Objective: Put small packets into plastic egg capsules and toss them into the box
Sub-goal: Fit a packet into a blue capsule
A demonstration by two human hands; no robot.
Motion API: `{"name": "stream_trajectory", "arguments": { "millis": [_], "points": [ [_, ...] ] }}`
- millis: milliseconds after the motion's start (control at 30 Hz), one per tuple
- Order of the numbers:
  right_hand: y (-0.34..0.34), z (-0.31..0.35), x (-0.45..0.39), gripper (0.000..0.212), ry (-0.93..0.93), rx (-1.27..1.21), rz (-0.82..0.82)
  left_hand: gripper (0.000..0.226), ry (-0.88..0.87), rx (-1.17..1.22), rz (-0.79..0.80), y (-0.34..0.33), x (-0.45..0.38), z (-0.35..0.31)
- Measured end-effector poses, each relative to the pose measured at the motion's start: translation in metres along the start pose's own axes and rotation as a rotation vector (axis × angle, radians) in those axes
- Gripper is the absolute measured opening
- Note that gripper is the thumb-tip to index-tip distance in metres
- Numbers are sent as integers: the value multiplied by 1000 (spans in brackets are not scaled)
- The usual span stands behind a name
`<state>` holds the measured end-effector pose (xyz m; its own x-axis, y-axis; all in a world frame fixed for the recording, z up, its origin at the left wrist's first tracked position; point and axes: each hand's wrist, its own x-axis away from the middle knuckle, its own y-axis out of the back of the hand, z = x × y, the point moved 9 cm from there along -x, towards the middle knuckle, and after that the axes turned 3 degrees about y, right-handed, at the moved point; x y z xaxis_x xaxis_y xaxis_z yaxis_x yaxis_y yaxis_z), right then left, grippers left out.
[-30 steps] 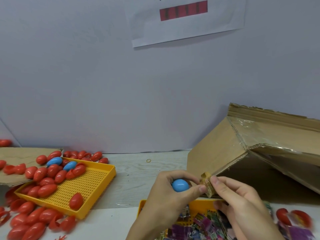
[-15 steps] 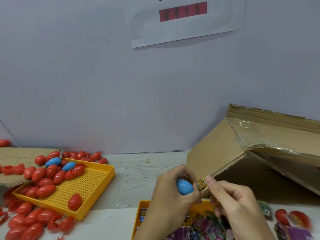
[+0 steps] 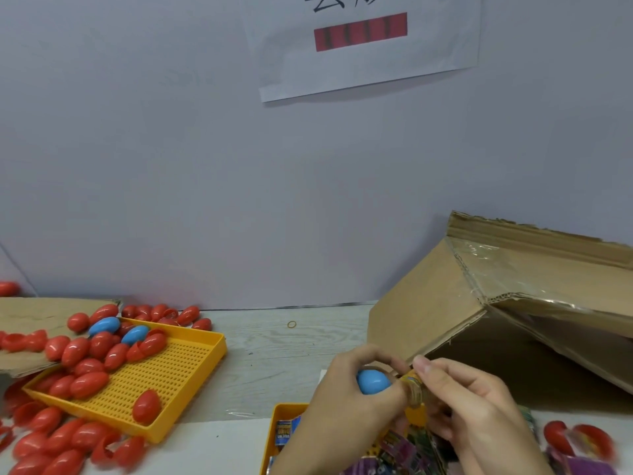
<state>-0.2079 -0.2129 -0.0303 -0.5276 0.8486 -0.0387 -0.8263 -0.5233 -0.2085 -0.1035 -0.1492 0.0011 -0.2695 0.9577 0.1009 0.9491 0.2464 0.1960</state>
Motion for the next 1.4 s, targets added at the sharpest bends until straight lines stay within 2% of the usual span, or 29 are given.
{"name": "stream_trajectory", "arguments": {
  "millis": [67, 167, 267, 433, 533, 633, 733, 800, 967, 1033, 1133, 1267, 1400],
  "points": [
    [0, -1, -1, 80, 0, -16, 8, 27, 88, 180, 16, -4, -1, 6],
    [-3, -1, -1, 84, -10, 16, 37, 28, 188, 391, -54, -5, -3, 14],
    [-1, -5, -1, 89, -49, 25, 25, 11, 155, 298, -194, 0, -5, 15],
    [10, -16, -1, 100, -123, 36, -83, 2, 28, 11, -312, 10, -3, 2],
    [10, -10, 3, 81, -137, 29, -110, 6, -108, -255, -328, 14, -1, -10],
    [4, -3, 7, 59, -120, 176, -87, 6, -256, -496, -306, 9, 2, -26],
    [3, 1, 6, 31, -107, 235, -76, 9, -316, -570, -312, 8, 4, -34],
    [2, -2, 5, 19, -144, 97, -71, 5, -304, -490, -307, 12, 4, -34],
    [1, -7, 0, 23, -171, -174, -40, 13, -79, -272, -147, 13, -2, -12],
    [-4, -6, 0, 26, -177, -179, 21, 7, -10, -138, -176, 16, -2, -5],
    [-7, -4, 1, 31, -163, -177, 50, 21, 90, 90, -165, 14, -3, 7],
    [-6, -2, 1, 29, -119, -207, 6, 10, 160, 275, -88, 4, -4, 13],
    [-7, 0, 1, 20, -106, -270, -40, 10, 161, 483, 53, -10, -2, 10]
  ]
}}
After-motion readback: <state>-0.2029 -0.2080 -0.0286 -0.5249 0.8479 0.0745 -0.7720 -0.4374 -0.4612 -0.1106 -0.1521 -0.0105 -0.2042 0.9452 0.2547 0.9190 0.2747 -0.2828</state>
